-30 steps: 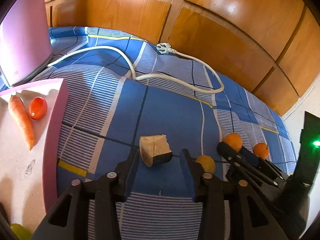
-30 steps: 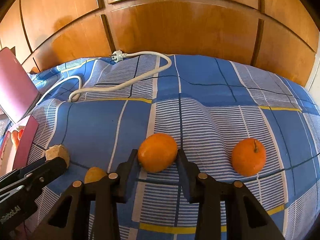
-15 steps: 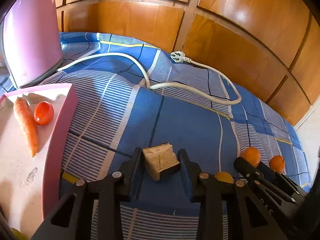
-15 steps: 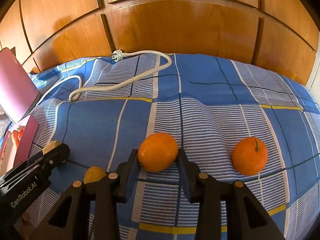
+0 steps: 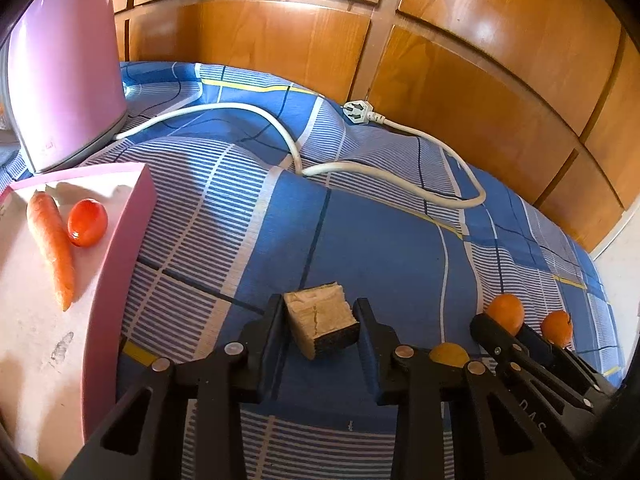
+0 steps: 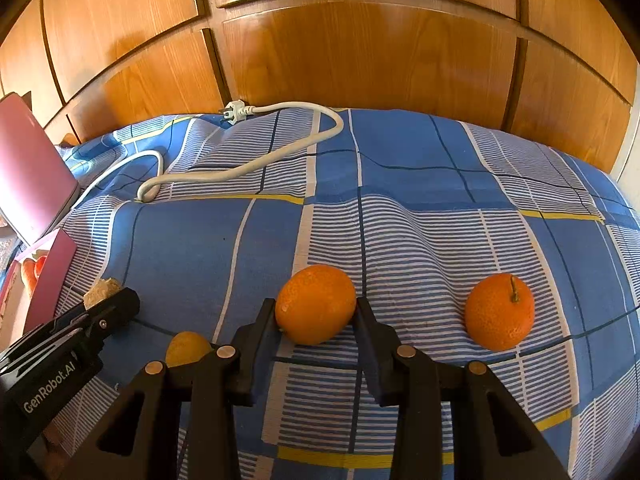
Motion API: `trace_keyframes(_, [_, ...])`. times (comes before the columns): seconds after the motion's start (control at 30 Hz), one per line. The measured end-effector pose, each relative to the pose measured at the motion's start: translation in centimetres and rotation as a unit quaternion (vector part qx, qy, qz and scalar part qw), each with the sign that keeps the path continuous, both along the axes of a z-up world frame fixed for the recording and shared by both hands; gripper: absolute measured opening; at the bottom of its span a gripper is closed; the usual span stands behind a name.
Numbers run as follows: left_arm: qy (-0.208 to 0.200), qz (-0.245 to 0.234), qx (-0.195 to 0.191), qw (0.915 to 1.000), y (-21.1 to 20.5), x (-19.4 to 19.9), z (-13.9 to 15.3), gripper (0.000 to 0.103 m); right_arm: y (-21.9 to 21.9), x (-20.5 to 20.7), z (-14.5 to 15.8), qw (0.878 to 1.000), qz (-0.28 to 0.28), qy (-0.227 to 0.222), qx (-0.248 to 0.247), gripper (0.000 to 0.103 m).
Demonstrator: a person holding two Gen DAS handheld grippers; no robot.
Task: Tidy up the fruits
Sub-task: 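Grasp the beige cube with left tool while right tool grasps the orange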
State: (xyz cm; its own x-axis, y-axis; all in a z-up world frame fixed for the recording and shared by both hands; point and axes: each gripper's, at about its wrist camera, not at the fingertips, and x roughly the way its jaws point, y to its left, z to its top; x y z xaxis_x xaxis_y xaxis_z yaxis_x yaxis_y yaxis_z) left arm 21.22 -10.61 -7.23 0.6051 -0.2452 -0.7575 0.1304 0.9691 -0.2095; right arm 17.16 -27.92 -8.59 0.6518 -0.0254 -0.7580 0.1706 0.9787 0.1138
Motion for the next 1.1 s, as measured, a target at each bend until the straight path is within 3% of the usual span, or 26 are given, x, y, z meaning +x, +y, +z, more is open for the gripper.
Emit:
trace_keyframes(0.7, [-0.005, -0.043, 0.026, 0.9987, -0.3, -6.4, 0.5, 0.034, -0.1, -1.1, 0.1, 1.0, 0.004, 0.002, 0.005, 0.037])
trace_keyframes(1.1, [-0.011, -0.058, 0.035, 0.9976, 0.0, -9.9, 0.6, 0.034, 1.0, -5.0, 0.3, 0.999, 0.028, 0.017, 0.0, 0.037])
